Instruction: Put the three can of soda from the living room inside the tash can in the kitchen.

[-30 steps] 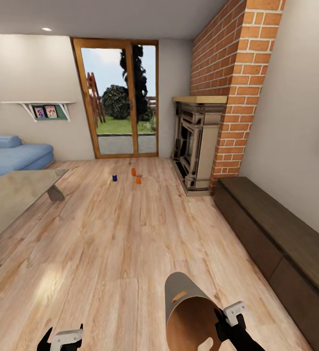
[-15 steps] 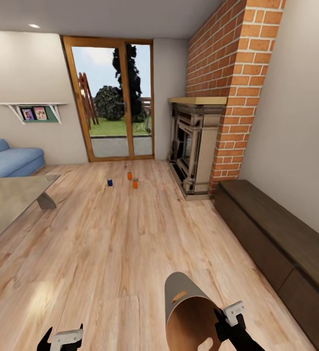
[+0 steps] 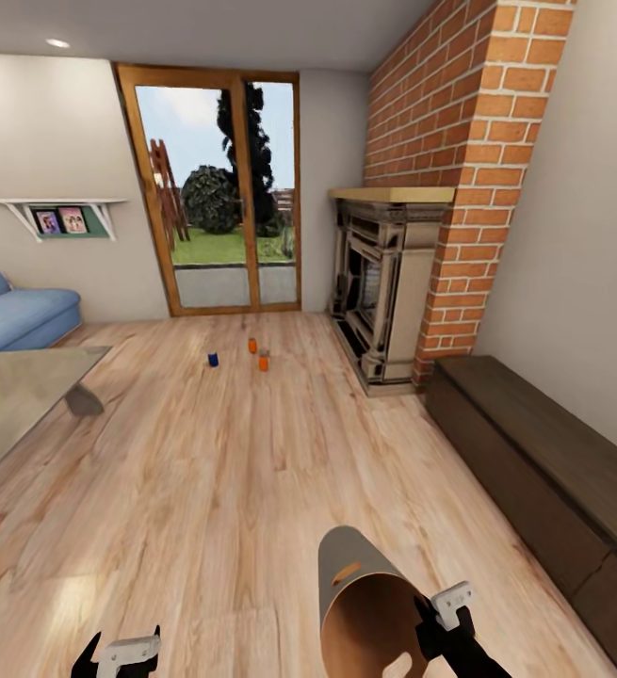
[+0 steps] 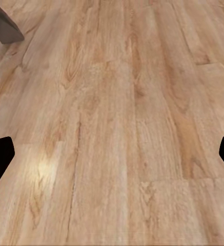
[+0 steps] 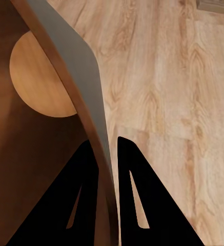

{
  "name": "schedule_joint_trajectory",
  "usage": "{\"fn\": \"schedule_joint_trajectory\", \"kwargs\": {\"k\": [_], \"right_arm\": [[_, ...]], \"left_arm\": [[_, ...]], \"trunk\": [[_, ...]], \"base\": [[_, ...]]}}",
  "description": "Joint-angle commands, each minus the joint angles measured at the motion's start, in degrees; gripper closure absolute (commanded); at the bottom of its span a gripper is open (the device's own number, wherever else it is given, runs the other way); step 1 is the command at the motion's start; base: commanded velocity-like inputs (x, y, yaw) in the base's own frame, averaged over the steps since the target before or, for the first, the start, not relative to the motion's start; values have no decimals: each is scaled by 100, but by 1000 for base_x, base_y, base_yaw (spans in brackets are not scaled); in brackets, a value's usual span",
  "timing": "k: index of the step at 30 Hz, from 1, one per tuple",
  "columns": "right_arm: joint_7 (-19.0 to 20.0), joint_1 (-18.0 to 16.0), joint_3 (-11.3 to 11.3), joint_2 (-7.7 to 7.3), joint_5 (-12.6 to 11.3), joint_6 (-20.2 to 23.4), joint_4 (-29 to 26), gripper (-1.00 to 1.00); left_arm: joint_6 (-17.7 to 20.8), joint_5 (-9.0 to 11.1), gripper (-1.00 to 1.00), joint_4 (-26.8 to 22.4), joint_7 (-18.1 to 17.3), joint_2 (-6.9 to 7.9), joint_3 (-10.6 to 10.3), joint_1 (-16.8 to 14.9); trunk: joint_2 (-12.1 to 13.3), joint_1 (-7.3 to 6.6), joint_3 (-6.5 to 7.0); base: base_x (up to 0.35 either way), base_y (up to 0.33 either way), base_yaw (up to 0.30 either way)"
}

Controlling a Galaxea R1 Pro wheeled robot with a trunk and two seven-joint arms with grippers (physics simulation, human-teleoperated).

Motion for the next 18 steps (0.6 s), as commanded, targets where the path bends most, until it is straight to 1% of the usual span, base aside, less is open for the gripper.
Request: {"fn": "schedule_joint_trajectory", "kwargs": {"k": [1, 4, 12, 18], "right_arm": [[30, -2, -5, 2, -25, 1, -12, 100], [32, -2, 2, 2, -39, 1, -12, 100], [33, -2, 4, 2, -36, 1, -12, 100], [29, -2, 4, 2, -30, 1, -12, 100]], "left_arm": [[0, 0, -100, 0, -2, 0, 0, 0], [0, 1, -100, 0, -4, 0, 0, 0], [0, 1, -100, 0, -4, 0, -7, 0], [8, 0, -100, 7, -8, 0, -8, 0]], "trunk": [[0, 0, 1], [0, 0, 11], [0, 0, 39], [0, 0, 42]], "base": [[315, 111, -5], [316, 110, -115], [317, 104, -164], [320, 94, -47]]}}
